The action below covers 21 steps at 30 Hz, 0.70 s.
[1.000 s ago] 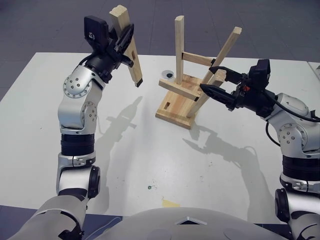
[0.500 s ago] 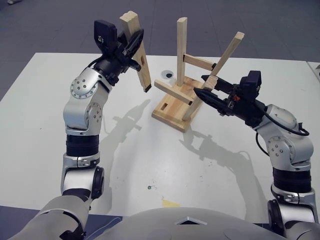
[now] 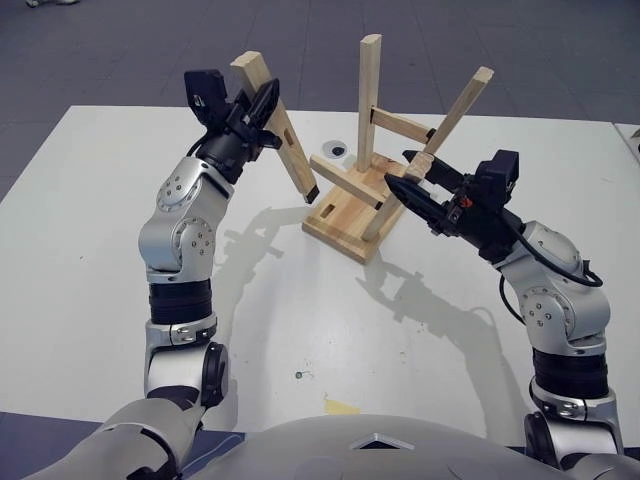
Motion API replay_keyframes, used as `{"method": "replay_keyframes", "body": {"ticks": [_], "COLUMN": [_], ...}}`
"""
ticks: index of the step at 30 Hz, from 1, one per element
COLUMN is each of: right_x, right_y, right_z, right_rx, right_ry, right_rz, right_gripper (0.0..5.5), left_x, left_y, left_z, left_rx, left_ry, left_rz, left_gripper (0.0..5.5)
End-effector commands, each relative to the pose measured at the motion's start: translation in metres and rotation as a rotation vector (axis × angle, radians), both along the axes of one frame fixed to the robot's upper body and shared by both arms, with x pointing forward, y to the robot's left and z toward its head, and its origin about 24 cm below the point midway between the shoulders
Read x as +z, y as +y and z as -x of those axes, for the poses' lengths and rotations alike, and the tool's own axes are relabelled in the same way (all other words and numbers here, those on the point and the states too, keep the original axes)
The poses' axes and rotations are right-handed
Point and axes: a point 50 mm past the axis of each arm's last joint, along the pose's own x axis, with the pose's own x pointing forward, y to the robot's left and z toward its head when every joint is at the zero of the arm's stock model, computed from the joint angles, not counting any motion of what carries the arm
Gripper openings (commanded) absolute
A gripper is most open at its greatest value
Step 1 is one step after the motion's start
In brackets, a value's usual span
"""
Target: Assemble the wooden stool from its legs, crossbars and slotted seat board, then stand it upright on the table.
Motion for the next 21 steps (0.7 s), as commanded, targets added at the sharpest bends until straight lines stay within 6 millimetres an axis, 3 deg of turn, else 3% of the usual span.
{"method": "replay_keyframes", "body": {"ticks": [1, 9, 21], "right_x": [-0.022, -0.025, -0.026], "right_y": [0.005, 0.009, 0.012], "right_z": [0.003, 0.004, 0.005], "right_rx": [0.028, 0.041, 0.052], "right_ry": [0.128, 0.139, 0.143], "right_rz": [0.017, 0.011, 0.01], "right_gripper": [2.2, 2.2, 2.2], "left_x": [-0.009, -0.013, -0.02], "left_y": [0.0, -0.007, -0.007], "left_z": [0.002, 0.0, -0.003], "left_rx": [-0.036, -0.034, -0.043], "left_ry": [0.048, 0.056, 0.018], "left_rz": [0.017, 0.064, -0.042], "left_gripper": [1.05, 1.05, 1.05]}}
